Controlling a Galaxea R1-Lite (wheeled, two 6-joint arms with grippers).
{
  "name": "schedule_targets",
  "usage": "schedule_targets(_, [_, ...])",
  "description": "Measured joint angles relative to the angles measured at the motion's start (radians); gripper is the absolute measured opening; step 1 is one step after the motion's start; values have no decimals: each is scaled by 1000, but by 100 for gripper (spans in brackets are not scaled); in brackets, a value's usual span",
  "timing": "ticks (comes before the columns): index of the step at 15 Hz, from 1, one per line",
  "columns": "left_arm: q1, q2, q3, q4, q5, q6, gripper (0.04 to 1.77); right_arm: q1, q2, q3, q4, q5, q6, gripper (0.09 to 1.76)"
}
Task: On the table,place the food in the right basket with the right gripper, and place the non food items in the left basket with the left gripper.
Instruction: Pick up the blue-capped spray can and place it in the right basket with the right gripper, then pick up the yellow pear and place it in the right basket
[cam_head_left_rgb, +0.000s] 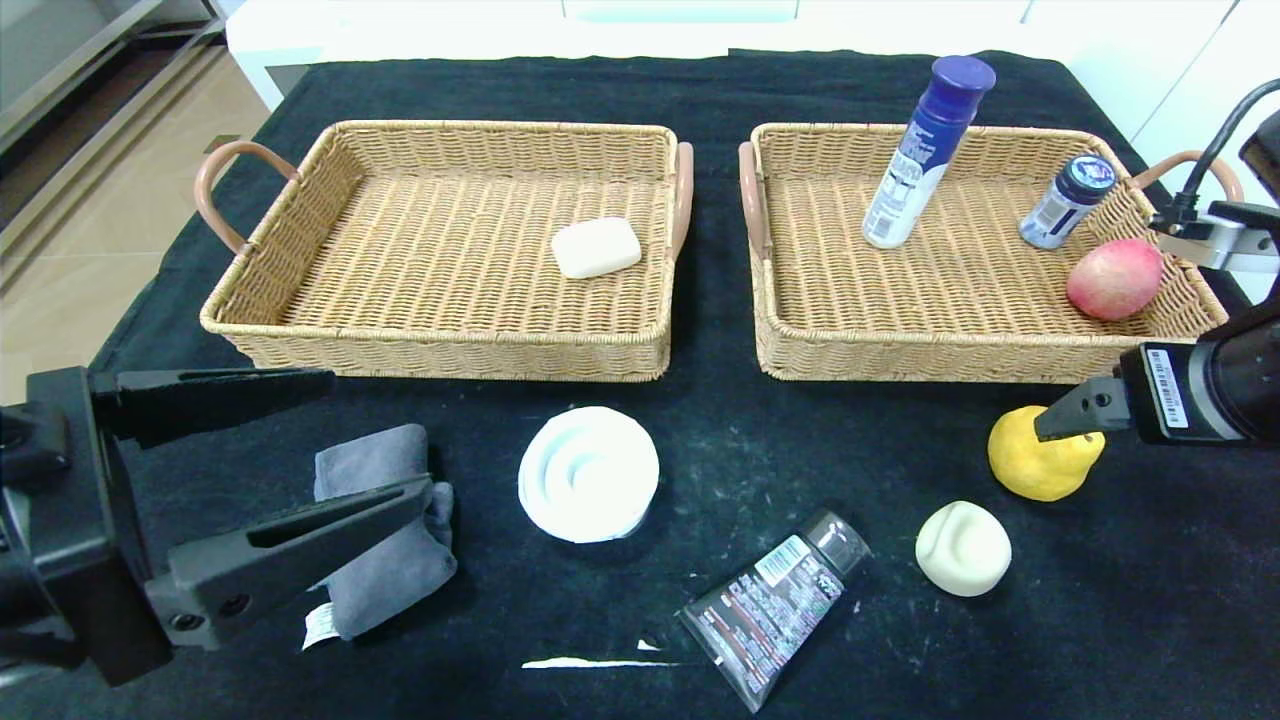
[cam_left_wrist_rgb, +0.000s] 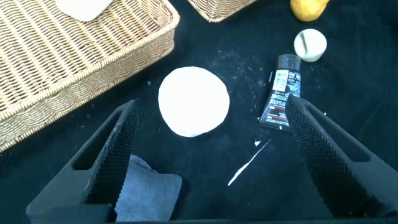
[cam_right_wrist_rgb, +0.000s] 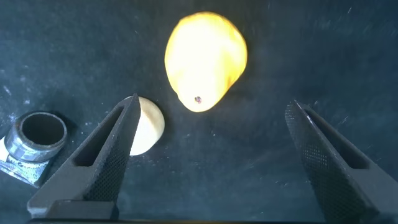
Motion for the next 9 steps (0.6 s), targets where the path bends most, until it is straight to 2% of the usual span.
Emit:
schedule_targets(3, [0, 0, 0, 0, 0, 0, 172, 1, 15, 32, -37, -2, 34, 170])
schedule_targets(7, [0, 0, 0, 0, 0, 0, 172, 2, 37, 109, -177, 0, 49, 170])
schedule_targets(9, [0, 0, 0, 0, 0, 0, 172, 0, 53, 131, -192, -3, 50, 170])
